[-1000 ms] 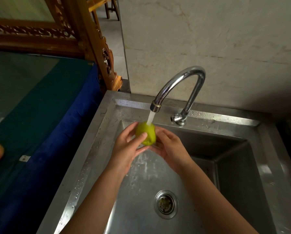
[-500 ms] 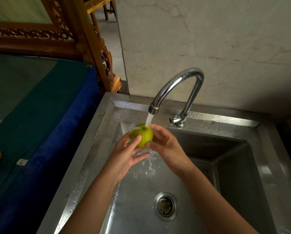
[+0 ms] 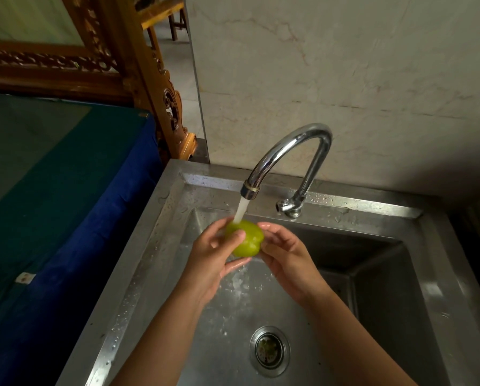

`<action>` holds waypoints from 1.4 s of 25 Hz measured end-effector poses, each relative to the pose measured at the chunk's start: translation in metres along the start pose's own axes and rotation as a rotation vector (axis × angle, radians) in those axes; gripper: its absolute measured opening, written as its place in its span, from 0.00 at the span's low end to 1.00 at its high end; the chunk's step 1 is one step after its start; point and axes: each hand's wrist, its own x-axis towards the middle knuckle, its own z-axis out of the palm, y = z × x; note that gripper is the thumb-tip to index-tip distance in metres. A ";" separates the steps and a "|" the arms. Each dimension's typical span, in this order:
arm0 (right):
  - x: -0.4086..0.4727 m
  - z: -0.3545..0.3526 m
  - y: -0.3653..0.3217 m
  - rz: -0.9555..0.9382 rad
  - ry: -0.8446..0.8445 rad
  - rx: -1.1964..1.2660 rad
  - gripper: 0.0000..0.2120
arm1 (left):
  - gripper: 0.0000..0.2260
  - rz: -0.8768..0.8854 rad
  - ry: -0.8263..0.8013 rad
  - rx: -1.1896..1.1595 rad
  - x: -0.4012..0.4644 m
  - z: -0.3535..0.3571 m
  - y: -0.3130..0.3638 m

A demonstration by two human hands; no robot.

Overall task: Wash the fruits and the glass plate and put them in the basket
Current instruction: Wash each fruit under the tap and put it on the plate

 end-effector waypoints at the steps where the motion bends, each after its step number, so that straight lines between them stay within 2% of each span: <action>1: 0.002 0.000 -0.003 0.020 0.016 -0.060 0.11 | 0.10 -0.019 0.033 -0.022 0.002 0.002 0.001; 3: 0.013 -0.004 -0.012 0.051 0.169 -0.199 0.10 | 0.06 -0.085 0.103 -0.115 0.005 0.007 0.004; 6: 0.038 -0.017 -0.032 0.091 0.551 -0.182 0.15 | 0.06 -0.241 0.200 -0.326 0.012 0.015 0.008; 9: 0.061 -0.020 -0.042 0.163 0.663 -0.285 0.13 | 0.09 -0.266 0.153 -0.500 0.011 0.019 0.004; 12: 0.072 -0.025 -0.039 0.189 0.705 -0.351 0.09 | 0.12 -0.133 0.028 -0.467 0.007 0.015 -0.007; 14: 0.075 -0.029 -0.038 0.202 0.701 -0.342 0.08 | 0.14 -0.040 -0.024 -0.430 0.009 0.009 -0.012; 17: 0.076 -0.035 -0.038 0.216 0.687 -0.339 0.07 | 0.13 -0.011 -0.063 -0.456 0.011 0.002 -0.013; 23: 0.043 -0.057 -0.005 0.346 0.706 -0.335 0.09 | 0.14 -0.133 0.047 -0.510 0.008 0.002 -0.013; 25: 0.037 -0.055 -0.008 0.336 0.709 -0.351 0.13 | 0.13 -0.168 0.083 -0.497 0.006 0.004 -0.012; 27: 0.027 -0.042 -0.014 0.258 0.607 -0.478 0.15 | 0.10 -0.192 0.113 -0.472 0.002 0.007 -0.011; 29: 0.003 -0.023 -0.019 0.098 0.337 -0.606 0.20 | 0.11 -0.167 0.109 -0.345 -0.004 0.011 -0.013; 31: -0.029 -0.009 -0.025 -0.059 0.095 -0.783 0.28 | 0.13 -0.094 0.065 -0.089 -0.014 0.023 -0.017; 33: -0.057 -0.008 -0.033 -0.210 0.056 -1.025 0.30 | 0.16 0.006 0.006 0.212 -0.026 0.040 -0.020; 35: -0.087 -0.012 -0.050 -0.276 0.185 -1.107 0.28 | 0.20 0.080 -0.117 0.429 -0.043 0.061 -0.019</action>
